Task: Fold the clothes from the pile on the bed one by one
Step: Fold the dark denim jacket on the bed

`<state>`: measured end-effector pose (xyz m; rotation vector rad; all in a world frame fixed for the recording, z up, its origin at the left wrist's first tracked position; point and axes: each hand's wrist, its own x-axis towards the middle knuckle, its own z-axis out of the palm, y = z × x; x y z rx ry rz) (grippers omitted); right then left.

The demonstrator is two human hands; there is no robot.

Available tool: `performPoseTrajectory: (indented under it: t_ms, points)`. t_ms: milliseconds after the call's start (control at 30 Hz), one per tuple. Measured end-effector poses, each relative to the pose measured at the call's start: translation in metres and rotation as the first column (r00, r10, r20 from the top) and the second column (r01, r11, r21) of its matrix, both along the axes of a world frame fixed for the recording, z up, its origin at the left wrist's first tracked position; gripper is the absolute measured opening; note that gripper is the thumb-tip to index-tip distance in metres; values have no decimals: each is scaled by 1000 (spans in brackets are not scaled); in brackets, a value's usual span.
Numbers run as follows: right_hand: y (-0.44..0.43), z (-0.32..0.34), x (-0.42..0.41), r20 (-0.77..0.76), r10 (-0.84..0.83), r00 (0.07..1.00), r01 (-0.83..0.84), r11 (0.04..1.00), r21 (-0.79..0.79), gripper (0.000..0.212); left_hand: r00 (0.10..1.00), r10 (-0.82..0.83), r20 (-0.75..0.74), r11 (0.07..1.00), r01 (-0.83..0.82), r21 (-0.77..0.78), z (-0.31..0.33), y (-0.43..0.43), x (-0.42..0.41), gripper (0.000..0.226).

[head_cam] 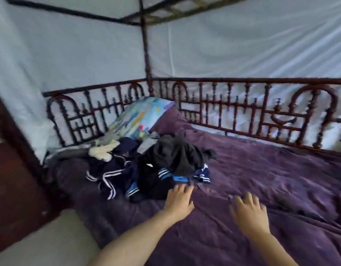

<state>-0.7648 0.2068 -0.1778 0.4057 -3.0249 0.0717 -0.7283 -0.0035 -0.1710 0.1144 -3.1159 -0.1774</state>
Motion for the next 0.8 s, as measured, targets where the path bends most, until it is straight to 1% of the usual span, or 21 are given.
performPoseTrajectory:
  t_ms: [67,133,267,400,533,633,800]
  points:
    - [-50,12,-5,4,134,991,-134,991,-20,45,992,124,-28,992,-124,3,3,-43,13,55]
    - [-91,22,-5,20,218,976,-217,976,-24,47,977,206,-52,979,-206,7,3,-74,22,55]
    - [-131,23,-1,20,317,948,-316,948,-31,44,960,262,-94,965,-260,38,2,-108,28,53]
    - [-150,18,5,46,338,940,-339,941,2,47,959,263,-109,964,-258,58,-6,-137,29,51]
    - [-172,20,5,21,289,957,-290,957,24,46,968,217,-128,974,-206,93,-8,-169,28,51]
    - [-206,21,10,28,265,964,-265,964,25,46,970,188,-152,979,-172,111,-6,-203,33,51]
    - [-269,17,21,1,275,961,-275,961,23,47,969,178,-170,980,-160,116,-7,-265,43,51]
